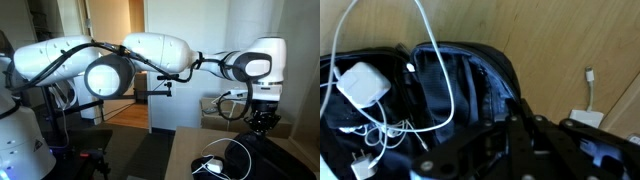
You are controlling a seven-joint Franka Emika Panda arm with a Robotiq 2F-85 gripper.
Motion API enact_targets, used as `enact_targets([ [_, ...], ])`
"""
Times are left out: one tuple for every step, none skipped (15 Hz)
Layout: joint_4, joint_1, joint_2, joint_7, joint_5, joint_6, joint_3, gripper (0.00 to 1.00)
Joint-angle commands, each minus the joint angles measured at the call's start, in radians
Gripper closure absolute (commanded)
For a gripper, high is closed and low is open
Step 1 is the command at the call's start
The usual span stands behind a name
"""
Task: Move the portable bag slightly to the left and close it
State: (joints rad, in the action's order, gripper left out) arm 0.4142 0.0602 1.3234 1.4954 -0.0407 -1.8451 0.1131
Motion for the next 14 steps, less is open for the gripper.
enact_targets([
  [0.0, 0.0, 0.0, 0.0, 0.0, 0.0, 0.0, 0.95],
  [0.0, 0.0, 0.0, 0.0, 0.0, 0.0, 0.0, 0.95],
  [0.0, 0.0, 0.0, 0.0, 0.0, 0.0, 0.0, 0.95],
  [-0.004, -0.001, 0.001, -0.007, -0.001, -0.003, -0.001, 0.99],
  [-0.01, -0.004, 0.004, -0.011, -0.002, -0.006, -0.002, 0.99],
  [-0.013, -0.006, 0.006, -0.011, 0.0, -0.004, 0.0, 0.99],
  [-0.018, -0.009, 0.01, -0.012, 0.001, -0.003, 0.001, 0.99],
  [-0.021, -0.012, 0.013, -0.009, 0.002, -0.003, 0.003, 0.99],
  [-0.023, -0.014, 0.014, -0.01, 0.004, 0.0, 0.006, 0.99],
  [-0.028, -0.02, 0.018, -0.01, 0.001, -0.005, 0.003, 0.99],
  [-0.03, -0.026, 0.019, -0.007, -0.002, -0.004, 0.001, 0.99],
  [-0.033, -0.031, 0.019, -0.008, -0.001, -0.003, 0.002, 0.99],
  [-0.036, -0.035, 0.02, -0.007, -0.001, -0.003, 0.003, 0.99],
  [-0.041, -0.039, 0.021, -0.003, 0.0, -0.002, 0.004, 0.99],
])
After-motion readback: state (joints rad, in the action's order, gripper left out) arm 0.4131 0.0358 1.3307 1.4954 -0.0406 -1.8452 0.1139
